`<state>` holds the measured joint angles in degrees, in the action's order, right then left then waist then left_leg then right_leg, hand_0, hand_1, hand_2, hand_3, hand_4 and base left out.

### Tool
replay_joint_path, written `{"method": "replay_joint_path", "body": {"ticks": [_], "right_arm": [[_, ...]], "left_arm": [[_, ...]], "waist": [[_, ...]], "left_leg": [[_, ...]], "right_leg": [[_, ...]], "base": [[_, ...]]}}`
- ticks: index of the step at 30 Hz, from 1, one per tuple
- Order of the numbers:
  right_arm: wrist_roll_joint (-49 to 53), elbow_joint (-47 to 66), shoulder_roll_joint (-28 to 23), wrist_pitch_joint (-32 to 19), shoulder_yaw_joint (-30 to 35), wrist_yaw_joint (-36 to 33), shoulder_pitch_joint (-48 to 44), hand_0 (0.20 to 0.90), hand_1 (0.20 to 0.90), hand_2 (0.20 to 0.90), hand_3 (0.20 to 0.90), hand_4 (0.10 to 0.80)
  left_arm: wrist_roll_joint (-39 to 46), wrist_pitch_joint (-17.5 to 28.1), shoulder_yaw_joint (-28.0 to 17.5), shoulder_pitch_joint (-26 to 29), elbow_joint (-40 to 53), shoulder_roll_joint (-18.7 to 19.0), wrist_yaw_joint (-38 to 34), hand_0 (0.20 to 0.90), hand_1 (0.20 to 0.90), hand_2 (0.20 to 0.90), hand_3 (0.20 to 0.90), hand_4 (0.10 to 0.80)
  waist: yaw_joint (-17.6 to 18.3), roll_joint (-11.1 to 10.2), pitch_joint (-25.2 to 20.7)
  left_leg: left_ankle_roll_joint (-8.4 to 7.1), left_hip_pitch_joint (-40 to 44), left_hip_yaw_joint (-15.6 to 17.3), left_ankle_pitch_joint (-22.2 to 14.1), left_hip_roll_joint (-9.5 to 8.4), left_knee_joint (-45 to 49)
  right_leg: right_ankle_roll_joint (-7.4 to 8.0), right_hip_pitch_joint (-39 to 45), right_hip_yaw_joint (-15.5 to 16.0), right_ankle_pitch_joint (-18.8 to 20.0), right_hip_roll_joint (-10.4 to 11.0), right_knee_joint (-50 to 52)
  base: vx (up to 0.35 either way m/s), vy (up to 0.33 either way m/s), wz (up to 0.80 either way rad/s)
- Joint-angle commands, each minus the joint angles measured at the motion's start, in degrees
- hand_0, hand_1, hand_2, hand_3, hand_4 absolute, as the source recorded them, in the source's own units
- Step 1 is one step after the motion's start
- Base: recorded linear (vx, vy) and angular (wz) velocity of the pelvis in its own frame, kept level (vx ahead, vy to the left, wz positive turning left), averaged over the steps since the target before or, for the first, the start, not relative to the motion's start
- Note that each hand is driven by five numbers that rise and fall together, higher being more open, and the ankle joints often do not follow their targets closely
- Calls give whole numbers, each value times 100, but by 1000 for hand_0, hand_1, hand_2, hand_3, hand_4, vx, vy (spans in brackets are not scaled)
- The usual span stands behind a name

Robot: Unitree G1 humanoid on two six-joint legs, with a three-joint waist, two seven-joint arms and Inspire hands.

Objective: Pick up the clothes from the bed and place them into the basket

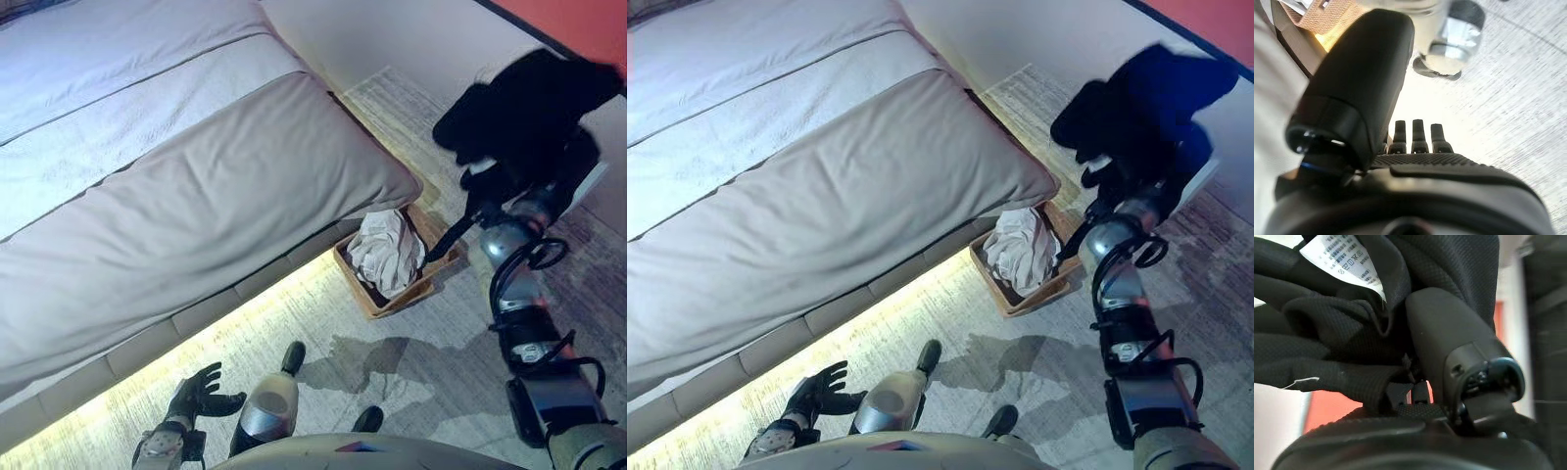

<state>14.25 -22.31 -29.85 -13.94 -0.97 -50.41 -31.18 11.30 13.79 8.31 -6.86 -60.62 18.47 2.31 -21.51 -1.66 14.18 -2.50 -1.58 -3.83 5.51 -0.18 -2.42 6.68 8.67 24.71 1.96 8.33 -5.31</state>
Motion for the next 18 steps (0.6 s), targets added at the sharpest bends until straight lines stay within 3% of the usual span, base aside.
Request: {"method": "replay_joint_path", "body": {"ticks": [1, 10, 18], "right_arm": [[-139, 152, -672, -516, -119, 124, -441, 300, 300, 300, 200, 100], [607, -1168, -416, -1, -291, 986, -117, 300, 300, 300, 200, 100], [684, -2040, -277, -341, -443, 1003, -498, 300, 300, 300, 200, 100]], "left_arm": [[13, 323, 128, 85, -128, 371, 79, 900, 900, 900, 900, 800], [139, 183, 321, 138, -3, 335, 148, 900, 900, 900, 900, 800], [474, 517, 587, 488, 35, 295, 171, 900, 900, 900, 900, 800]], "waist": [[-135, -115, -923], [-221, 25, -784], [-312, 338, -42]], "left_leg": [[11, -295, -201, -113, -56, 4], [-2, -455, -325, -120, -112, 174], [-24, -1337, -441, 0, -222, 527]], "right_leg": [[-48, 114, 151, -420, 92, 554], [-92, 84, 197, -480, 155, 682], [-121, -483, 275, -407, 293, 778]], "base": [[96, 35, 12], [25, 9, 7], [-236, -7, 5]]}}
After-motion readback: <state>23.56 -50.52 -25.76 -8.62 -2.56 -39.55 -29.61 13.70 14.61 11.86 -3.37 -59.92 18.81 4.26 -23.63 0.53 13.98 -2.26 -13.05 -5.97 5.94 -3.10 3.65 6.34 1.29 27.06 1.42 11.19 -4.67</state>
